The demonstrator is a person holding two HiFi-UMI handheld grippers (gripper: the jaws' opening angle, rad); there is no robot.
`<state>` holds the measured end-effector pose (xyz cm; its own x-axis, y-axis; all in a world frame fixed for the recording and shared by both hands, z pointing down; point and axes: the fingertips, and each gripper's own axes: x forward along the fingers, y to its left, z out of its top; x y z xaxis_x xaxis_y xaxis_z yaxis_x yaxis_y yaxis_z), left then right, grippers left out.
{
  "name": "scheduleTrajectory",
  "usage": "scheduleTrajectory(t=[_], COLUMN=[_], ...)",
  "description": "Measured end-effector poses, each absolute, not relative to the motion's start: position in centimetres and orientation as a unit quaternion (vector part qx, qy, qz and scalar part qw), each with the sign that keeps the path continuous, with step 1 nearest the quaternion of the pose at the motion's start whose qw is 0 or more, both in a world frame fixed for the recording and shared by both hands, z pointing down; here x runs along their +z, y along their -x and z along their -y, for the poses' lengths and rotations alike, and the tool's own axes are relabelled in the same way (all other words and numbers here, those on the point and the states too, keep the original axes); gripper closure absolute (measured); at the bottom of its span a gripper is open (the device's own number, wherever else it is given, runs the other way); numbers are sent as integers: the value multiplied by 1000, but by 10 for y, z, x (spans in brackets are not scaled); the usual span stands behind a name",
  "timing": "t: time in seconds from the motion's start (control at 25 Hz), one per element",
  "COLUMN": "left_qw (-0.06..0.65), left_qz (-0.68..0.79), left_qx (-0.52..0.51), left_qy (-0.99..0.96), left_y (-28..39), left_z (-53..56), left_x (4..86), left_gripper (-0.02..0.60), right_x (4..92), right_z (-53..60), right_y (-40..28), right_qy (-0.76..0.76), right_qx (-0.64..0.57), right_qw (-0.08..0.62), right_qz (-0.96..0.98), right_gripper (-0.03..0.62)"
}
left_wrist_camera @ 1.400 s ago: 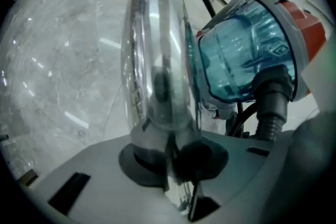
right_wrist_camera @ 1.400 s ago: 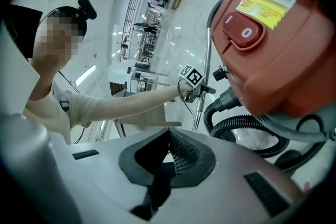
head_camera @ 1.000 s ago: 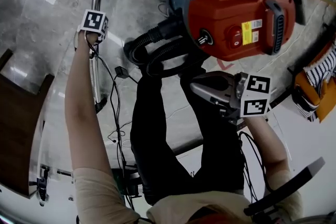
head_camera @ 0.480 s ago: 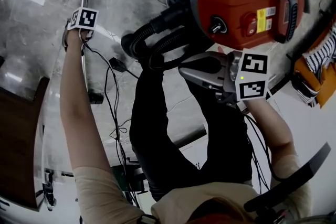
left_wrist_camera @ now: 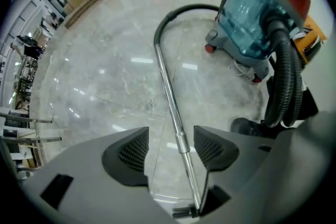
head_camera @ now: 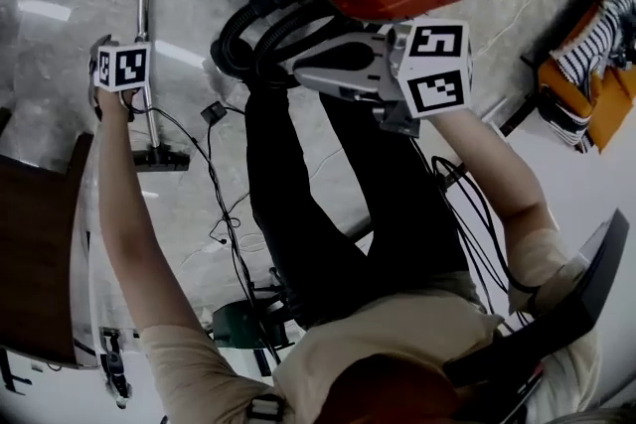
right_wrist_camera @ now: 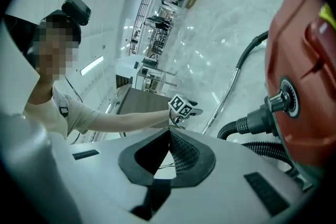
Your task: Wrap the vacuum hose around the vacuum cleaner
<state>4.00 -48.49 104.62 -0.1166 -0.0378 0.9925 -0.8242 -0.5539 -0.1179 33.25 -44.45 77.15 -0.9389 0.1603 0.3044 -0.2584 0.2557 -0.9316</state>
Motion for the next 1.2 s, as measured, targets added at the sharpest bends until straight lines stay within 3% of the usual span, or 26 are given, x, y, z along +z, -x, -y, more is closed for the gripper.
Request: scheduleTrajectory(t=[0.2,0.28,0.44,0.52,0.8,1.0,1.2], left_qw=[298,302,317,324,236,163,185], left_qz=[433,441,450,453,465,460,460], left_qx=[506,445,339,288,241,287,279], left_qy=[-684,-718,-763,-779,-818,-824,-823], left_y=[-89,-124,-199,-233,-299,-326,-326], left_z=[499,495,476,469,480,500,493], left_x=[916,859,762,717,598,551,504], left_gripper=[314,353,470,576,577,577,577], right_x=[719,697,652,631,565,523,474], right_z=[452,450,446,448,455,472,462], right_y=[-343,-349,-360,-364,-372,-395,-393], right_qy=[-30,-26,-22,-21,3,18,32], right_qx=[609,611,608,605,584,584,603], right_qw=[156,151,141,132,96,61,27], right_qz=[777,776,781,785,806,809,797], right_gripper=[591,591,591,591,591,591,591])
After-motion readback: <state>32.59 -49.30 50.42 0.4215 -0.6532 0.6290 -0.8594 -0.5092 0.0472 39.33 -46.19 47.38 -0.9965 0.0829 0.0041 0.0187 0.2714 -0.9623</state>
